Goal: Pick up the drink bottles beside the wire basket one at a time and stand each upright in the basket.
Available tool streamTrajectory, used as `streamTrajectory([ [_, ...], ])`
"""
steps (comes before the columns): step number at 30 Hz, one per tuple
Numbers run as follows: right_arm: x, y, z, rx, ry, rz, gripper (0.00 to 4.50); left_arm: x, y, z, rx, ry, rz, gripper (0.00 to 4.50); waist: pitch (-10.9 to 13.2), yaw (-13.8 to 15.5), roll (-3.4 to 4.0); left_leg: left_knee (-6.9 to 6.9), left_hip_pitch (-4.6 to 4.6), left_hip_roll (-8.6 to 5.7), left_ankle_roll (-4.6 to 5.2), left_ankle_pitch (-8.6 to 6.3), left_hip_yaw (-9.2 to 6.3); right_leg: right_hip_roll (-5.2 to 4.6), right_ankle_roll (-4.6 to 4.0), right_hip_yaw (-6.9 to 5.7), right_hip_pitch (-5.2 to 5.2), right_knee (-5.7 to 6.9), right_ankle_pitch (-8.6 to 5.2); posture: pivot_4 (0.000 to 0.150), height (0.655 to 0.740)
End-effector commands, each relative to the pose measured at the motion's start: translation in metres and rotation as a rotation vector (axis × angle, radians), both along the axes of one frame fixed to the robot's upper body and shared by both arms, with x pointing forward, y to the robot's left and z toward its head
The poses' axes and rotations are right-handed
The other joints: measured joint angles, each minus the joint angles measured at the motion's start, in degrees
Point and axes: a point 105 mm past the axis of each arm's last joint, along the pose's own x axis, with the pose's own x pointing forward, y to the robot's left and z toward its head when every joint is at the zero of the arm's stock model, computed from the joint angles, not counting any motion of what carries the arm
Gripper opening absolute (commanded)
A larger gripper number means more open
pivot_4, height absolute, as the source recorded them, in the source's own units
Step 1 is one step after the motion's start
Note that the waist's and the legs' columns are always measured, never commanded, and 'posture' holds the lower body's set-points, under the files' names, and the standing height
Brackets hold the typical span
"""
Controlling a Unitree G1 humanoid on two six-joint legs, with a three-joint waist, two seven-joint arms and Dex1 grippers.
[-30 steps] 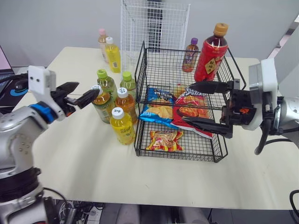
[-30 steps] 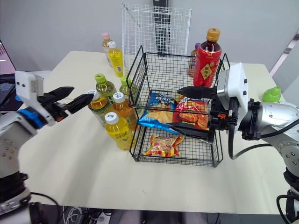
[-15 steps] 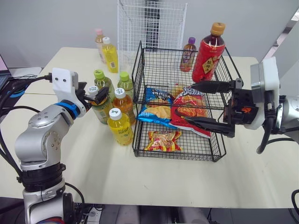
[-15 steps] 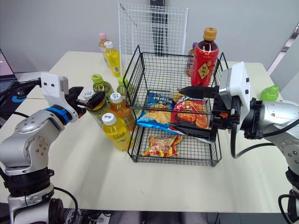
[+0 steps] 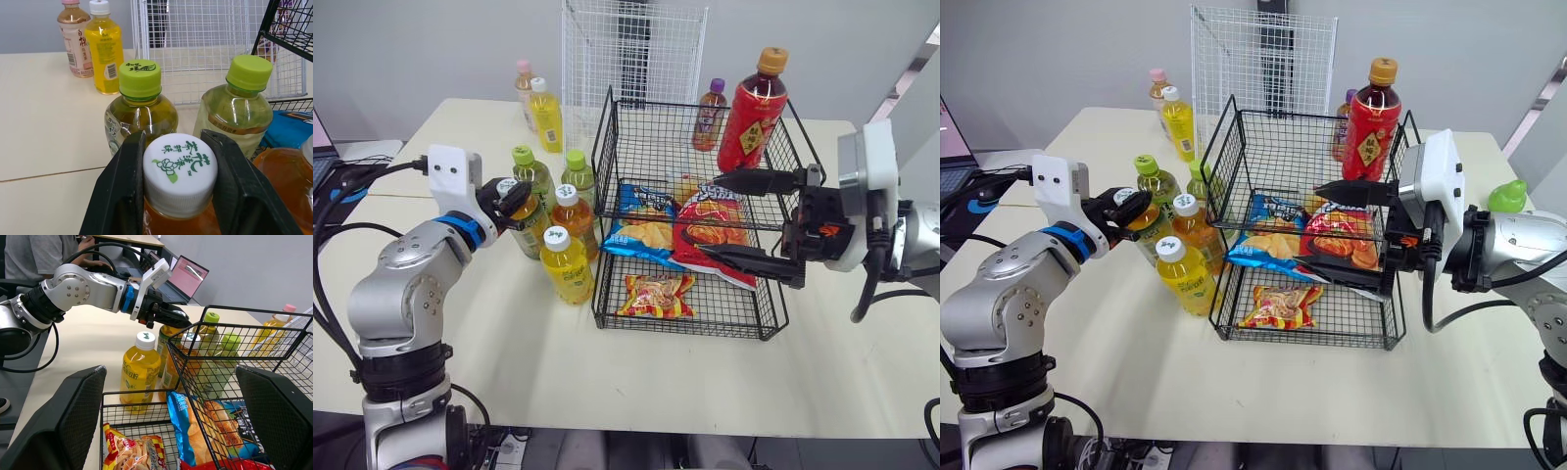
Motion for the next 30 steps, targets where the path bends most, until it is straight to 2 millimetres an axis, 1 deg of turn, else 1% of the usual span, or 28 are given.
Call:
streamTrajectory([
  [1,-0.005,-0.005,0.014,0.012,-0.074,-0.021,4.5,-0.019,0.0,0.04,0.068,-0.114,-0.11,1.35,0.0,0.0,-0.02,-0.01,-0.04,0.02,0.0,0.0,-0.01,0.01,0.0,-0.02,-0.04,-0.01,0.0,0.15,0.736],
  [4,-0.003,-0.011,0.017,0.018,-0.093,-0.057,4.5,-0.028,0.008,0.068,0.11,-0.147,-0.174,1.35,0.0,-0.1,-0.05,-0.03,-0.06,0.03,-0.01,0.0,-0.02,0.02,0.0,-0.03,-0.09,-0.02,0.0,0.15,0.736],
  [6,-0.003,-0.015,0.019,0.026,-0.097,-0.077,4.5,-0.034,0.011,0.093,0.113,-0.174,-0.223,1.35,0.1,0.1,-0.07,-0.04,-0.08,0.02,0.0,0.0,-0.01,0.01,-0.01,-0.04,-0.09,-0.02,0.0,0.15,0.736],
  [7,-0.004,-0.018,0.02,0.029,-0.095,-0.085,4.5,-0.037,0.009,0.113,0.111,-0.194,-0.264,1.35,0.1,0.1,-0.07,-0.04,-0.09,0.03,-0.01,0.0,-0.04,0.02,0.0,-0.07,-0.11,-0.05,-0.01,0.15,0.736],
  [10,-0.01,-0.02,0.019,0.029,-0.078,-0.085,4.5,-0.044,0.006,0.149,0.106,-0.231,-0.339,1.35,0.1,0.2,-0.24,-0.01,-0.12,0.01,0.0,0.0,-0.06,0.02,0.01,-0.12,-0.09,-0.08,-0.01,0.15,0.736],
  [12,-0.015,-0.019,0.016,0.023,-0.076,-0.089,4.5,-0.043,0.004,0.189,0.096,-0.313,-0.355,1.35,0.2,0.4,-0.26,-0.04,-0.11,-0.05,0.01,-0.01,0.02,-0.03,0.02,-0.05,-0.07,-0.13,-0.01,0.15,0.736],
  [13,-0.016,-0.019,0.015,0.022,-0.076,-0.092,4.5,-0.043,0.004,0.203,0.095,-0.341,-0.357,1.35,0.2,0.4,-0.25,-0.02,-0.13,-0.03,0.01,-0.01,-0.01,0.0,0.02,-0.1,-0.08,-0.15,-0.02,0.15,0.736],
  [15,-0.019,-0.019,0.012,0.026,-0.076,-0.106,4.5,-0.042,-0.006,0.228,0.078,-0.38,-0.397,1.35,0.2,0.4,-0.26,-0.02,-0.15,-0.05,0.01,-0.01,-0.02,0.01,0.03,-0.1,-0.08,-0.14,-0.01,0.15,0.736],
  [17,-0.019,-0.02,0.007,0.035,-0.082,-0.135,4.5,-0.04,-0.026,0.25,0.066,-0.406,-0.477,1.35,0.2,0.3,-0.26,-0.04,-0.14,-0.03,0.01,-0.01,0.02,0.03,0.05,-0.06,-0.1,-0.16,-0.02,0.15,0.736],
  [18,-0.019,-0.021,0.006,0.039,-0.083,-0.149,4.5,-0.038,-0.038,0.257,0.067,-0.413,-0.517,1.35,0.1,0.3,-0.26,-0.03,-0.15,-0.05,0.01,-0.01,-0.02,0.03,0.08,-0.11,-0.07,-0.14,-0.05,0.15,0.736],
  [20,-0.019,-0.024,0.004,0.046,-0.087,-0.181,4.5,-0.034,-0.063,0.265,0.084,-0.41,-0.604,1.35,0.2,0.5,-0.26,-0.02,-0.17,-0.06,0.01,0.0,-0.03,0.02,0.11,-0.11,-0.08,-0.14,-0.06,0.15,0.736],
  [22,-0.02,-0.027,0.004,0.053,-0.095,-0.217,4.5,-0.029,-0.089,0.266,0.107,-0.4,-0.697,1.35,0.2,0.5,-0.25,-0.01,-0.17,-0.06,0.01,0.0,0.02,0.02,0.11,-0.06,-0.08,-0.15,-0.06,0.15,0.736],
  [23,-0.02,-0.027,0.004,0.056,-0.097,-0.228,4.5,-0.028,-0.098,0.265,0.113,-0.396,-0.73,1.35,0.2,0.3,-0.25,-0.01,-0.17,-0.06,0.01,0.0,0.02,0.01,0.1,-0.06,-0.09,-0.14,-0.06,0.15,0.736],
  [25,-0.022,-0.029,0.003,0.063,-0.105,-0.256,4.5,-0.02,-0.123,0.259,0.123,-0.376,-0.809,1.35,0.2,0.1,-0.24,-0.04,-0.17,-0.05,0.01,0.0,0.04,0.02,0.09,-0.02,-0.11,-0.12,-0.05,0.15,0.736],
  [26,-0.023,-0.029,0.003,0.068,-0.107,-0.266,4.5,-0.013,-0.132,0.256,0.134,-0.37,-0.82,1.35,0.2,0.0,-0.23,-0.04,-0.17,-0.04,0.01,0.0,0.02,0.03,0.08,-0.04,-0.11,-0.12,-0.05,0.15,0.736],
  [30,-0.024,-0.031,0.006,0.094,-0.134,-0.323,4.5,0.01,-0.16,0.236,0.222,-0.381,-0.835,1.35,0.2,-0.4,-0.21,-0.08,-0.18,-0.04,0.01,0.0,0.07,0.05,0.03,0.04,-0.17,-0.1,-0.02,0.15,0.736],
])
